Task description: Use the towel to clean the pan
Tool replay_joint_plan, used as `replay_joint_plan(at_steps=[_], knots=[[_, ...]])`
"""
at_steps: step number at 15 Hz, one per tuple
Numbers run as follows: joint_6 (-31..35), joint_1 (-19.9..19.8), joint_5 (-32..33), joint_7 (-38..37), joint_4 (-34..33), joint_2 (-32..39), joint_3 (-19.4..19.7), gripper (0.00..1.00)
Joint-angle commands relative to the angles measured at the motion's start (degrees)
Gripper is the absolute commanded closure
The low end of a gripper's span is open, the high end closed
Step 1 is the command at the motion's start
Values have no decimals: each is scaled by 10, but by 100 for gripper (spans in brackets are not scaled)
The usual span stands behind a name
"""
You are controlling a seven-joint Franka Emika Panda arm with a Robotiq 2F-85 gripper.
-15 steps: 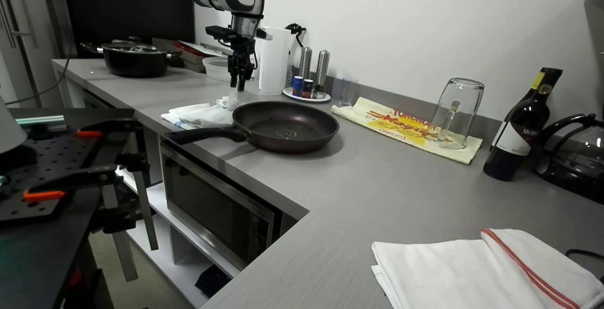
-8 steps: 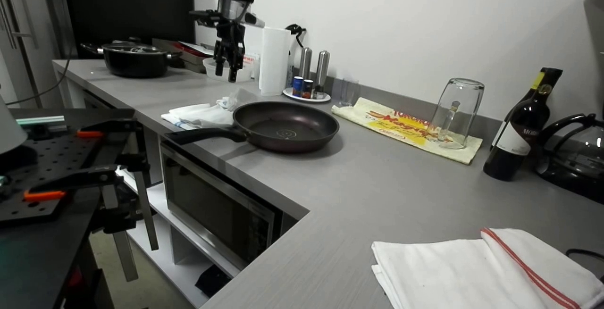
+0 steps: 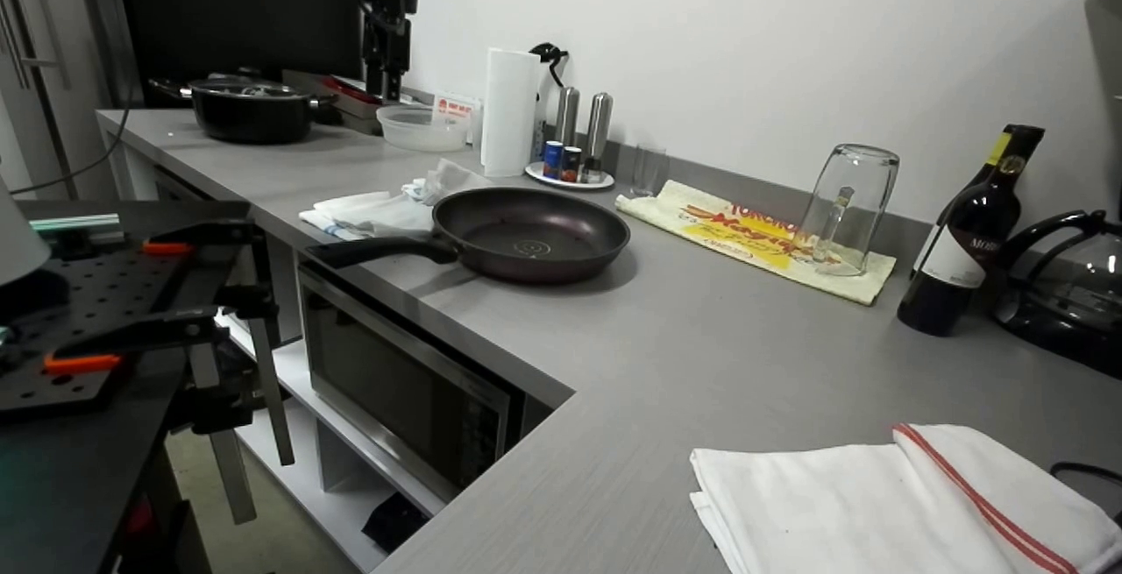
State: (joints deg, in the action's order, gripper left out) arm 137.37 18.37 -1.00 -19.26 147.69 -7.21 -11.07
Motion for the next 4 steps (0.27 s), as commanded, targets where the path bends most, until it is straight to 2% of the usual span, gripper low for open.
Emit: replay_joint_plan(at_steps=[1,2,4], knots=[[-19,6,-83,39,93,-138,-18,0],[-12,-14,-49,17,40,-62,-25,0],[-18,-8,-71,27,71,-110,-30,0]])
